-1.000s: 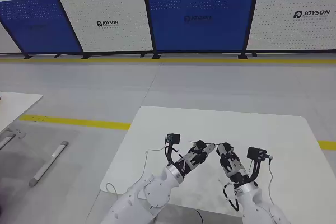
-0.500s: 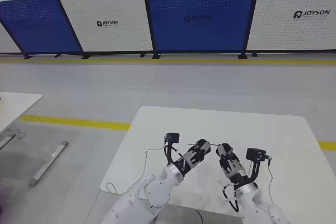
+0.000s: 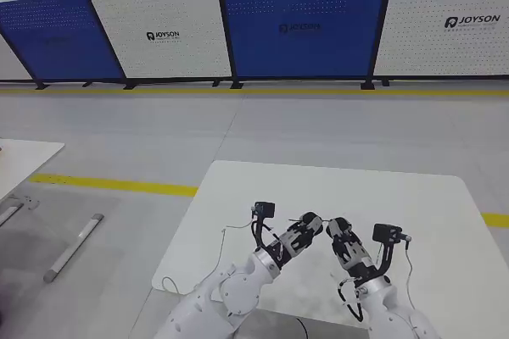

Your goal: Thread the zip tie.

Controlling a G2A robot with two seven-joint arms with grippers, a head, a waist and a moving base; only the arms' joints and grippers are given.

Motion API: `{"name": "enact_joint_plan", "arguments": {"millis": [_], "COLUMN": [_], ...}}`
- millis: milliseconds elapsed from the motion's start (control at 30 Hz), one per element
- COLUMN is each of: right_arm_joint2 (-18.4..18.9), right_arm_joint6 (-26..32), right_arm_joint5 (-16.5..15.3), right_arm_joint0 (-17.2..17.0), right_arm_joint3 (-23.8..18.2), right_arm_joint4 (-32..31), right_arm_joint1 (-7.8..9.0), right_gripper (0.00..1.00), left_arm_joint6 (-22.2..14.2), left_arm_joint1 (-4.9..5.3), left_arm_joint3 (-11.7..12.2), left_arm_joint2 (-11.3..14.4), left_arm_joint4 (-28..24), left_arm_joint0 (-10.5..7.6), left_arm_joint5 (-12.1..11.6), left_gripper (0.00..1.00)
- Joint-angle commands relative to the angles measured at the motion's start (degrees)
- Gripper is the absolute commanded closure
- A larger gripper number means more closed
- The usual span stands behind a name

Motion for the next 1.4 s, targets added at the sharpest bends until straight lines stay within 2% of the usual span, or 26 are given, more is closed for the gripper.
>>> {"name": "enact_joint_plan", "arguments": {"millis": [0,200,500,867,967,1100,1200,1300,1367], "right_arm_joint2": [0.48,2.21,1.68,1.98,1.91,1.81,1.83,1.96,2.03], "right_arm_joint6": [0.35,2.17,3.73,2.29,2.15,1.67,1.02,0.49,0.11], "right_arm_joint5": [-0.19,-1.43,-1.19,-0.69,-0.5,-0.56,-0.76,-0.92,-1.02], "right_arm_joint0": [0.07,-0.21,-0.02,-0.3,-0.37,-0.46,-0.76,-1.01,-1.17], "right_arm_joint3": [-0.12,-0.97,-0.63,-1.23,-1.07,-1.01,-1.15,-1.2,-1.21], "right_arm_joint4": [1.34,5.49,3.74,5.12,4.82,4.7,4.61,4.47,4.41], "right_arm_joint1": [0.03,0.25,0.46,0.51,0.54,0.56,0.59,0.64,0.66], "right_gripper": [1.0,1.0,1.0,1.0,0.89,0.85,0.87,0.97,1.0], "left_arm_joint6": [-0.2,0.08,-0.14,0.03,0.21,0.48,0.64,0.76,0.8], "left_arm_joint1": [-0.05,-0.1,-0.1,-0.2,-0.25,-0.3,-0.33,-0.36,-0.37], "left_arm_joint3": [0.09,-0.01,-0.71,0.61,0.66,0.68,0.67,0.68,0.68], "left_arm_joint2": [0.16,0.3,0.28,0.23,0.3,0.31,0.31,0.33,0.36], "left_arm_joint4": [-0.17,0.77,0.51,0.54,0.74,0.78,0.83,1.02,1.16], "left_arm_joint0": [-0.13,-0.15,0.15,-0.18,-0.23,-0.22,-0.19,-0.17,-0.15], "left_arm_joint5": [-0.2,0.39,-1.37,-1.17,-0.98,-0.71,-0.6,-0.48,-0.45], "left_gripper": [1.0,1.0,1.0,1.0,1.0,1.0,1.0,1.0,1.0]}}
